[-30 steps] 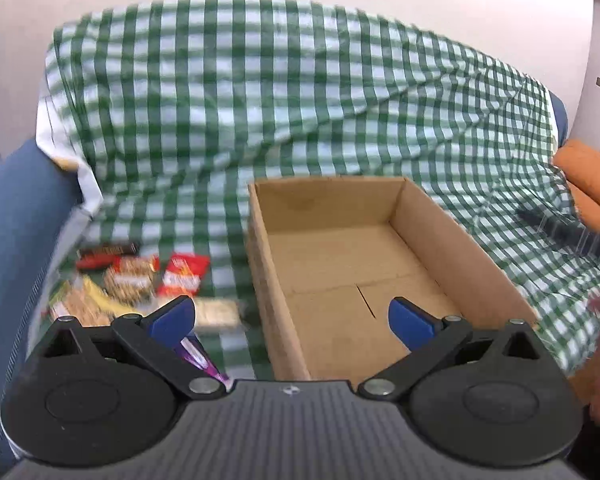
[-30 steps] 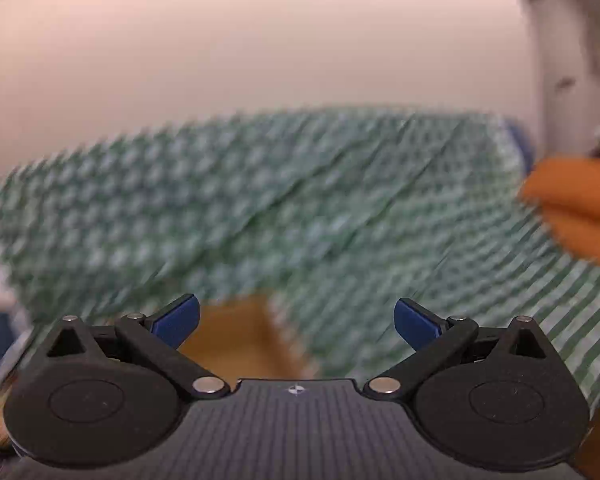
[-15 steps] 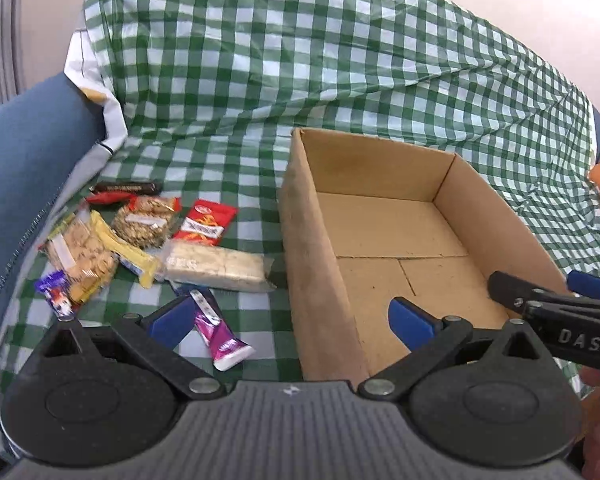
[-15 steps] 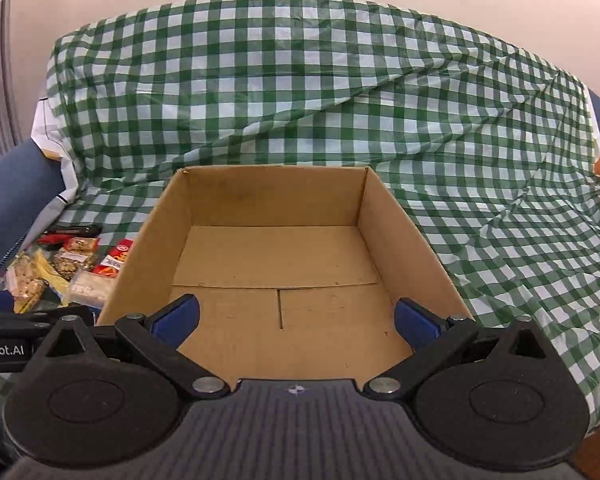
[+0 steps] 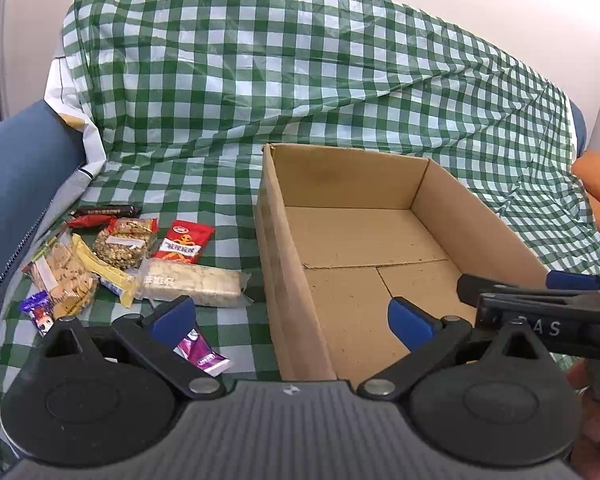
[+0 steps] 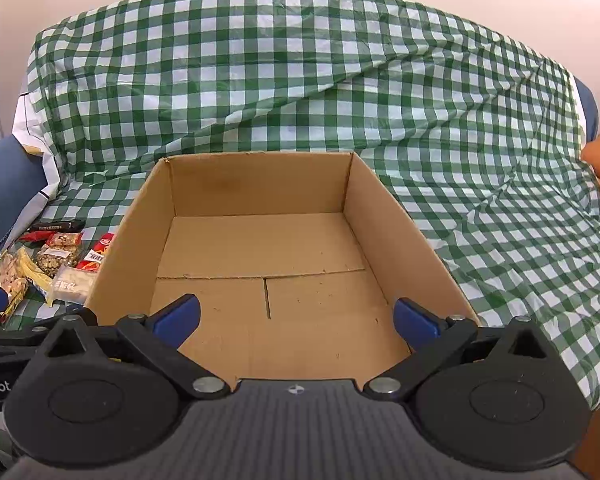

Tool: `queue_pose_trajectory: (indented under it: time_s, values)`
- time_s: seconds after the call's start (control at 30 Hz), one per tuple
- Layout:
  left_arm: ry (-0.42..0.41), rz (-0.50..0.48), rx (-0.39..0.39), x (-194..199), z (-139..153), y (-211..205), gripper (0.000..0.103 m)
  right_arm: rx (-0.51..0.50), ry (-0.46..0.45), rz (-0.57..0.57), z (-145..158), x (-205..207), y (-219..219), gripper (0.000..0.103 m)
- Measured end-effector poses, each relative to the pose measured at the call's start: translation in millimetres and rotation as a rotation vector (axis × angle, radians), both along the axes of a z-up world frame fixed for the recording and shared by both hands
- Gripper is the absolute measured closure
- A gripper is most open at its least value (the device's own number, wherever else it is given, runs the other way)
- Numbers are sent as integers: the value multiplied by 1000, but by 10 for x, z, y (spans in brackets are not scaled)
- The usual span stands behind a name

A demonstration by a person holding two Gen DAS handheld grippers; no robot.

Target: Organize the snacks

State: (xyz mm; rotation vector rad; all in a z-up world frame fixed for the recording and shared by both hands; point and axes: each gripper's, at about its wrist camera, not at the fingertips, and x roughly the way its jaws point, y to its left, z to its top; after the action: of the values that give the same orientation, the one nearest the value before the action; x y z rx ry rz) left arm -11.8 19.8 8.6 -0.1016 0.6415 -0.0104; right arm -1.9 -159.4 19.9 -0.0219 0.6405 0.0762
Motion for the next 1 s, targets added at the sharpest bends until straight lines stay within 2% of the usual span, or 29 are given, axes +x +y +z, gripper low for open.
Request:
queue_pose_trajectory:
  time_s: [0.53, 1.0]
  values:
    - [21, -4, 3, 44, 7, 24, 0, -48, 33, 15, -73, 102, -14, 4]
    - [25, -9, -2, 37, 4, 4, 0, -37, 32, 12, -93, 111, 8, 4]
